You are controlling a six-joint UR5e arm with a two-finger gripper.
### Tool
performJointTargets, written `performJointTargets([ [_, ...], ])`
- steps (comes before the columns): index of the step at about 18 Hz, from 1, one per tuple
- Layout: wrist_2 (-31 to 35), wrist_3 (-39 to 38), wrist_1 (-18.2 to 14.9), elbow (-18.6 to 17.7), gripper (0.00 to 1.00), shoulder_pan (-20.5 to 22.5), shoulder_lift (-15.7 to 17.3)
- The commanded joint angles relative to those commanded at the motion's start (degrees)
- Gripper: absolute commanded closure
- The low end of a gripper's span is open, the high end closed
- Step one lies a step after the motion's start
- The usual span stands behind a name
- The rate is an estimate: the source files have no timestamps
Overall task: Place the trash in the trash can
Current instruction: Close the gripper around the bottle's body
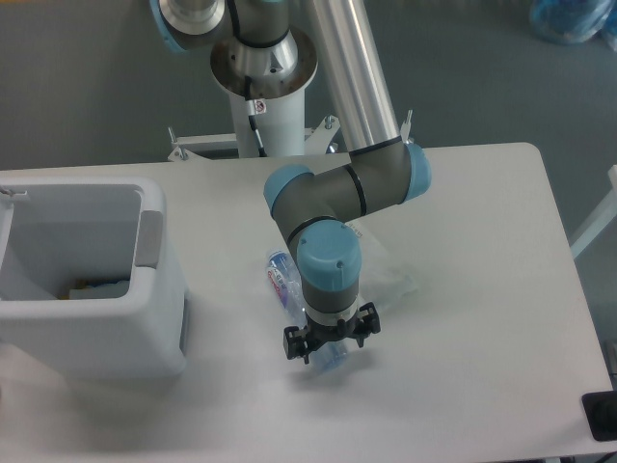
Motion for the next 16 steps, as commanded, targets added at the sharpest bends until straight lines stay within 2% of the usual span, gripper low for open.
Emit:
performJointTargets([
  [11, 0.0, 0.18, 0.44, 0.79, 0.01, 0.0, -1.32],
  [16, 0.0, 0.18, 0.44, 0.7, 0.07, 0.0, -1.32],
])
